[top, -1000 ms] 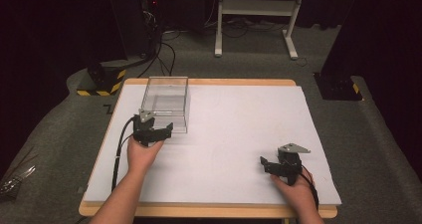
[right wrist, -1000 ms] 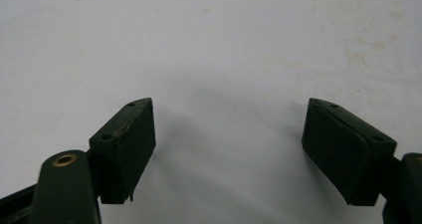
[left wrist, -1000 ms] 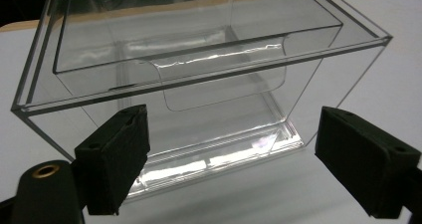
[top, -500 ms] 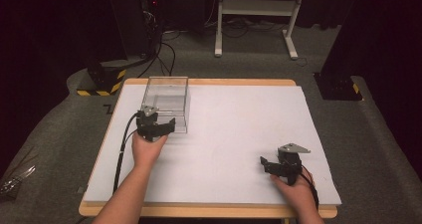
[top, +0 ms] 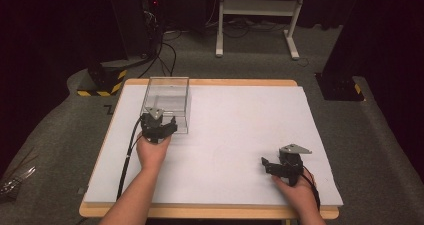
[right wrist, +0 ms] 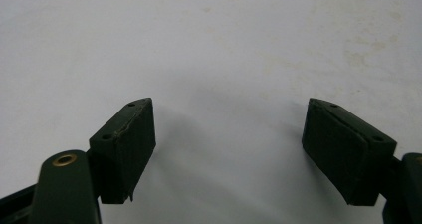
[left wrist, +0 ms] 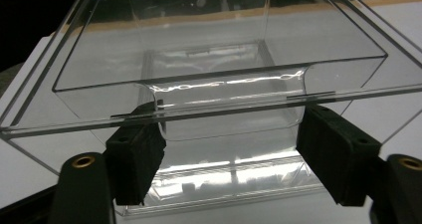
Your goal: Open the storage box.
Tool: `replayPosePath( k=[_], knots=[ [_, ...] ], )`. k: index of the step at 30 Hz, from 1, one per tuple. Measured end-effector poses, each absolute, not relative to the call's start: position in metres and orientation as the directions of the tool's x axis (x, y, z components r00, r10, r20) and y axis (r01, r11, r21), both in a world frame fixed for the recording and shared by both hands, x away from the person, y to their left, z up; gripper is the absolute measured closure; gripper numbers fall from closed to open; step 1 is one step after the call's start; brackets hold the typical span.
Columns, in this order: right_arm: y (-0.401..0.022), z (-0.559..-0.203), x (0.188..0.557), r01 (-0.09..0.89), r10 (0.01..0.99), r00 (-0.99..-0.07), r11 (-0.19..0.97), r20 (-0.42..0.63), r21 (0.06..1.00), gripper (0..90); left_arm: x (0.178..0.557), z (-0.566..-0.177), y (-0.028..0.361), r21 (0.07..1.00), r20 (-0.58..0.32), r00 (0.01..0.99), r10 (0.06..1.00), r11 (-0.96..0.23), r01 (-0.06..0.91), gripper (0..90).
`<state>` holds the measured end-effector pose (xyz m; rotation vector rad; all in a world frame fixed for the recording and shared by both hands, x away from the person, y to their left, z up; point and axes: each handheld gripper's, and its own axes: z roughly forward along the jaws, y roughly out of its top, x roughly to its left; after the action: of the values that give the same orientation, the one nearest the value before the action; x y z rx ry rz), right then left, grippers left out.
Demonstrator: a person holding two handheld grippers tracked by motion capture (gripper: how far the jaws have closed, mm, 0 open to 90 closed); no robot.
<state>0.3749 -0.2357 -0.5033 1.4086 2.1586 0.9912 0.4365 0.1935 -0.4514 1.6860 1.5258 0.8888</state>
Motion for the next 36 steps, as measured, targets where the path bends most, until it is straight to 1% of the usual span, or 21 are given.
replayPosePath(
  k=[2,8,36],
  knots=[
    [-0.236,-0.503,0.375,0.636,0.902,-0.427,0.25,0.063,0.73,21.1,0.436,-0.452,0.192,0.852,0.051,0.061,0.997,-0.076,0.519,31.1],
    [-0.236,-0.503,0.375,0.636,0.902,-0.427,0.25,0.062,0.73,21.1,0.435,-0.454,0.189,0.858,0.056,0.039,0.998,-0.068,0.508,31.7],
    [-0.235,-0.503,0.375,0.637,0.903,-0.424,0.25,0.06,0.729,21.2,0.422,-0.454,0.188,0.862,0.06,0.043,0.997,-0.073,0.501,32.3]
  ],
)
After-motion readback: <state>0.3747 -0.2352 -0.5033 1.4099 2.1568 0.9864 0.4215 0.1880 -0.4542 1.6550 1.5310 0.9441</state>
